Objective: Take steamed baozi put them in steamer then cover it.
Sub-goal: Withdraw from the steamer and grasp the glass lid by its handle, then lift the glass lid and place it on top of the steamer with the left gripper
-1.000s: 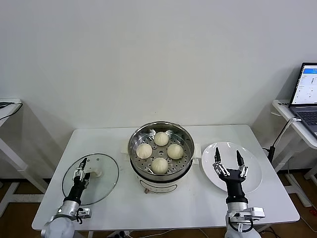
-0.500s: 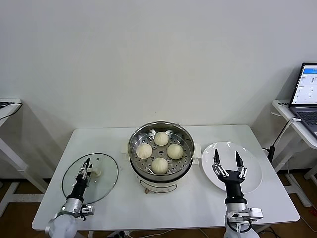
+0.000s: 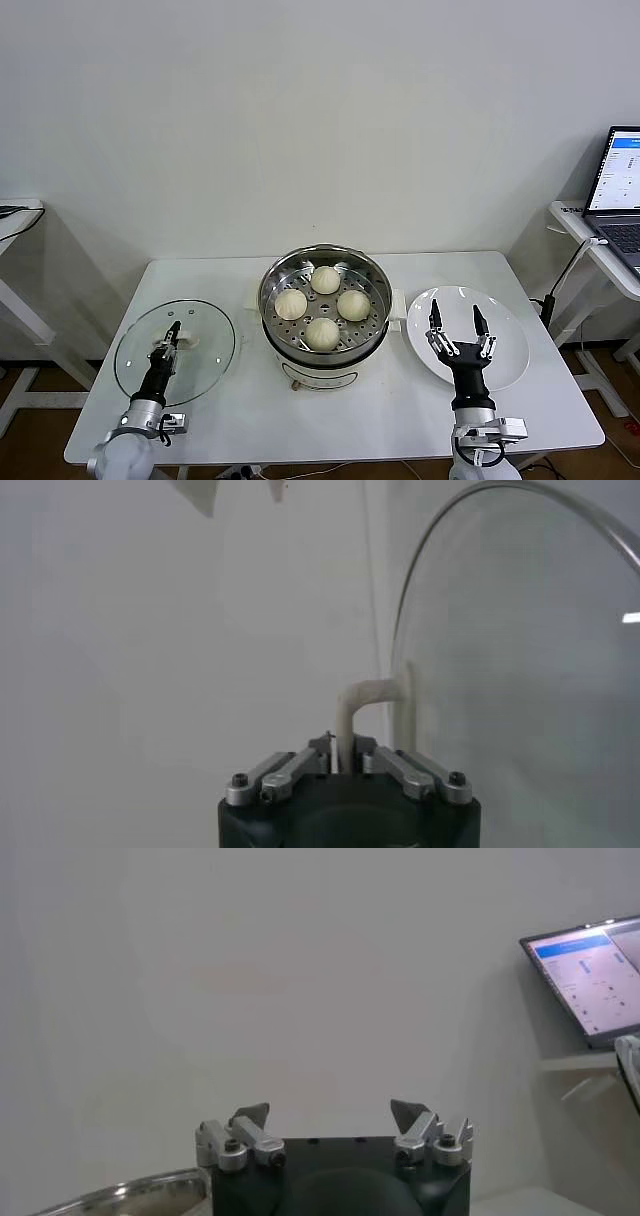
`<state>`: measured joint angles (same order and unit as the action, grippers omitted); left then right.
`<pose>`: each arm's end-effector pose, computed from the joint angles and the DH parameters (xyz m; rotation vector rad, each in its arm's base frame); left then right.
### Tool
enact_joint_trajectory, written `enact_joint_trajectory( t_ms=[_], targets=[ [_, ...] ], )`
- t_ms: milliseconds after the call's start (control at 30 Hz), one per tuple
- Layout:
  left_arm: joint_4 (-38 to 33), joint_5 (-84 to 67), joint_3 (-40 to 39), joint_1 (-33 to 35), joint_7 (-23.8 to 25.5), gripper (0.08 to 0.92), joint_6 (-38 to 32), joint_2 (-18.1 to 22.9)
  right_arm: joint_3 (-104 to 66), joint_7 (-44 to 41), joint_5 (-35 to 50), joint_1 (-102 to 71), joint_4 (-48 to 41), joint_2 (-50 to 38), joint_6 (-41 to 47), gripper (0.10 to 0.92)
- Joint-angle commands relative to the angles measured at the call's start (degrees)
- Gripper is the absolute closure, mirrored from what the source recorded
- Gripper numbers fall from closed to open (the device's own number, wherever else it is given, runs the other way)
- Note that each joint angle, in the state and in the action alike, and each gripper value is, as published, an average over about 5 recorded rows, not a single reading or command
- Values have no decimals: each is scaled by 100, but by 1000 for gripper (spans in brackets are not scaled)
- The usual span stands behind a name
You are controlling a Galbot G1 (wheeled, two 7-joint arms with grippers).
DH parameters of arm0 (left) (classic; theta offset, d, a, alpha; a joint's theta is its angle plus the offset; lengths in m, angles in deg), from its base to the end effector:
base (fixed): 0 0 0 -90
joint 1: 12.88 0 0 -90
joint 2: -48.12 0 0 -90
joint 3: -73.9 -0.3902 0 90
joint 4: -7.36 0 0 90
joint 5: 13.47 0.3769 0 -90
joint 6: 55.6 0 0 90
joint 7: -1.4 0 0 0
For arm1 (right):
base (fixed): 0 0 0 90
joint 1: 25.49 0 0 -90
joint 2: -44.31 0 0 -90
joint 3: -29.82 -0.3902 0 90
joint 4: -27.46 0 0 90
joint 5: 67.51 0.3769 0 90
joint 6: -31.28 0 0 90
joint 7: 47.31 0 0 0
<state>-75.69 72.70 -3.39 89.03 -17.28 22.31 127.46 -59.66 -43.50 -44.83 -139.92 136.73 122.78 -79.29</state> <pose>0.2719 0.1615 -0.4795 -0.0160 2.1021 2.3182 0.2159 -0.0500 -0.3849 0.0592 2.8777 0.3321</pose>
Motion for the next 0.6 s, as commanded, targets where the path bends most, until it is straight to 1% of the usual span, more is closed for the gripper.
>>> enact_joint_trajectory(
  t_ms=[33, 167, 267, 333, 433, 500, 600],
  targets=[
    [-1818, -504, 206, 633, 315, 811, 335, -176, 16, 5, 17, 18, 20, -6, 11, 203],
    [-2920, -1080, 161, 1049, 753, 811, 832, -504, -9, 4, 47, 28, 75, -27, 23, 203],
    [-3746, -1638, -135, 1292, 1287, 811, 1429, -863, -41, 0, 66, 36, 83, -40, 18, 203],
    [-4116, -1873, -383, 1318, 1680, 811, 1860, -1091, -52, -4, 75, 39, 76, -44, 6, 203],
    [-4480, -2088, -938, 1196, 2242, 811, 2669, -1375, -71, -8, 81, 42, 70, -40, -19, 203],
    [-4596, -2113, -1413, 1049, 2514, 811, 3118, -1501, -94, -10, 79, 40, 71, -33, -36, 203],
    [-4584, -1922, -2086, 757, 2787, 811, 3464, -1569, -142, -11, 80, 33, 81, -26, -53, 203]
  ],
)
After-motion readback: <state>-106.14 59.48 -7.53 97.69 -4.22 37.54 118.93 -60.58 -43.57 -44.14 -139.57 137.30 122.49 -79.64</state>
